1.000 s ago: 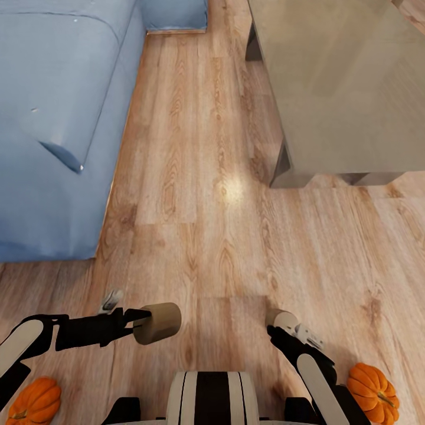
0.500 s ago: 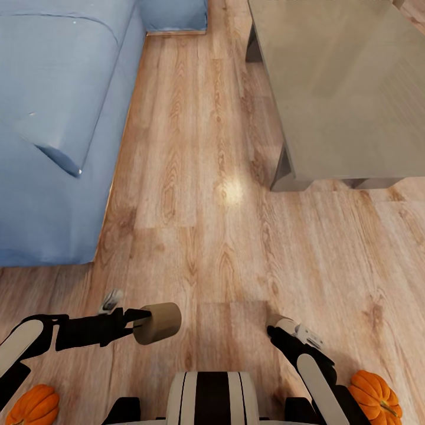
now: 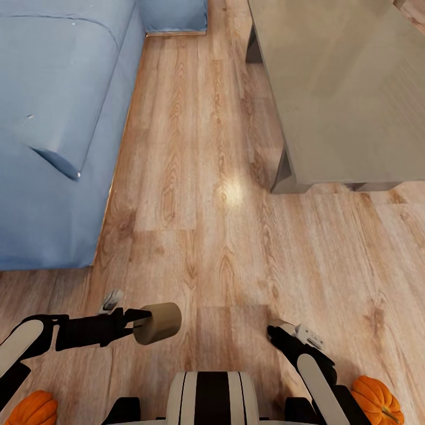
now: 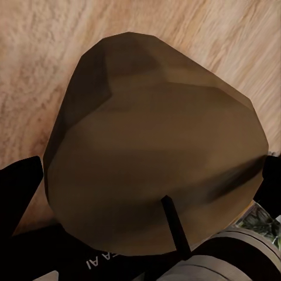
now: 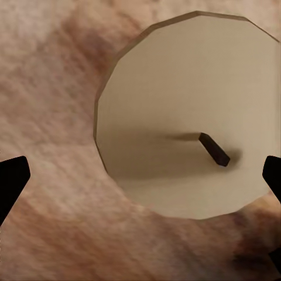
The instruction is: Place each of the two pumpkins and all three candles from the living room inside a cabinet in the living room (use any cabinet), then make sure every cabinet is closed, and position the cauldron so it is next to a table in the living room.
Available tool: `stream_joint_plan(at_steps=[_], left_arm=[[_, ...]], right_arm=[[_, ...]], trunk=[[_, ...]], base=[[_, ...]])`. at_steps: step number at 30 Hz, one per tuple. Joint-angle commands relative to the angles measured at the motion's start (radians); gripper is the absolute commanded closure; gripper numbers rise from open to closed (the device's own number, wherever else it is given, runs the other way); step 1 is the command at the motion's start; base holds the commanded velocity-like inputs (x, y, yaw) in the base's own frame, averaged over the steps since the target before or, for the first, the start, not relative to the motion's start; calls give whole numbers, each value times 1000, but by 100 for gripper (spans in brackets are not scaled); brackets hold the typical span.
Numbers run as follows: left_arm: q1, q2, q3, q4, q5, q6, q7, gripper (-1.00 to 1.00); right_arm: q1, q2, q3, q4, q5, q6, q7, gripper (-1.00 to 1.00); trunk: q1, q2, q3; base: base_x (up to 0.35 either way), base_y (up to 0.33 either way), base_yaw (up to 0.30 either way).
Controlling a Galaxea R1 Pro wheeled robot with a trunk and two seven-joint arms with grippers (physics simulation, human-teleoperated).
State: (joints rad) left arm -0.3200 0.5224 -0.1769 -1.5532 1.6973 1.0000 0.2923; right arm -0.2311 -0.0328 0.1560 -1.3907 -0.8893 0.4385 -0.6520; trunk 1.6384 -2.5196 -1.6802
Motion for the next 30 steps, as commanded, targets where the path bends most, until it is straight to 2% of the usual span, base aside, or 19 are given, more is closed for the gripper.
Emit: stream_joint_plan(at_steps=[1, 12, 30], left_arm=[[-1, 1, -1, -1, 12, 0, 10, 100], [-1, 1, -1, -1, 12, 0, 10, 100], [-1, 1, -8, -2, 12, 0, 10, 100]], right_arm=[[-1, -1, 1, -1, -8, 1, -8, -100], [-1, -2, 0, 57, -11, -40, -14, -100], [-1, -2, 0, 64, -13, -43, -19, -100]], trunk=[[0, 0, -1], [0, 0, -1], [0, 0, -1]], base=[[0, 0, 0], [0, 0, 0], [0, 0, 0]])
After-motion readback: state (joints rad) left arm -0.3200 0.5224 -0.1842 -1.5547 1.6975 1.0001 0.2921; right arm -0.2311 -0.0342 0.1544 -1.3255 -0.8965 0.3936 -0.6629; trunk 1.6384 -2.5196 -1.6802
